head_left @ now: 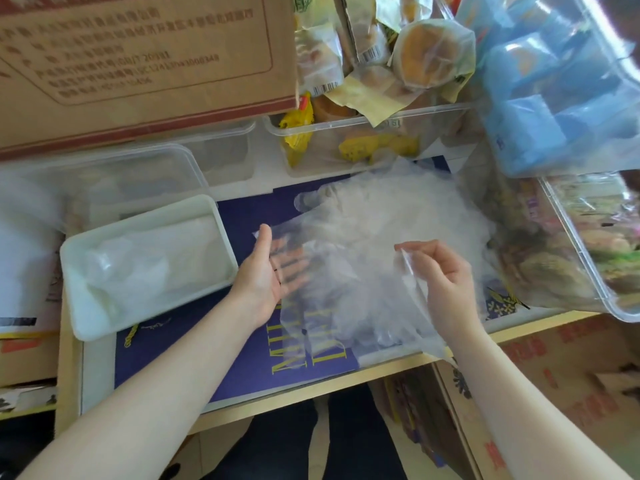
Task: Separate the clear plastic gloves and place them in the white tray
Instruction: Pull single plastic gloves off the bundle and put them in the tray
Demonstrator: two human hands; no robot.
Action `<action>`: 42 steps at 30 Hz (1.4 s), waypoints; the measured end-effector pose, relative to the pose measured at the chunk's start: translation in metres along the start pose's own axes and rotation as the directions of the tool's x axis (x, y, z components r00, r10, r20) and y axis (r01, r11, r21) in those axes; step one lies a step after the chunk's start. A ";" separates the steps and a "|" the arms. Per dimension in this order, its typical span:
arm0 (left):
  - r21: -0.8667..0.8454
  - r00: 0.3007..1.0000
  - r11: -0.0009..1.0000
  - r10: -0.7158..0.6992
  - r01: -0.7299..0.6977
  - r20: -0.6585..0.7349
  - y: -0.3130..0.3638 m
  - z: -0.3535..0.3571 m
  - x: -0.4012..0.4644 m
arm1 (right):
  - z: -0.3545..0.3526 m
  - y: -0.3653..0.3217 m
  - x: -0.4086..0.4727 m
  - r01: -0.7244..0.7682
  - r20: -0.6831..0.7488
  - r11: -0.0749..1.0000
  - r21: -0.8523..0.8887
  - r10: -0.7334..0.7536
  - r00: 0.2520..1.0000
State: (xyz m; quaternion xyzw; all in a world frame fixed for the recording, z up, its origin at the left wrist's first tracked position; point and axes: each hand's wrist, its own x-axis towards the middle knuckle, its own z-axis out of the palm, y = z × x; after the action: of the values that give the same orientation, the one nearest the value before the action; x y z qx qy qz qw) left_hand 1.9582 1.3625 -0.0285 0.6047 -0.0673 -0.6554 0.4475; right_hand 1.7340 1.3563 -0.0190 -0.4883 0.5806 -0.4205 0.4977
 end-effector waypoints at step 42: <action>0.372 0.960 0.928 -0.072 -0.035 0.270 0.047 -0.016 -0.003 | 0.033 -0.042 0.057 -0.014 0.390 0.982 -0.190 0.088 0.917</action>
State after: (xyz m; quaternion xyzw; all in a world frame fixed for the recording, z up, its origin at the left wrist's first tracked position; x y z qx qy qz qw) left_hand 1.9956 1.3440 -0.0013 0.5808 -0.2471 -0.7135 0.3043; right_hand 1.7718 1.2925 0.0077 -0.5916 0.5166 -0.2445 0.5686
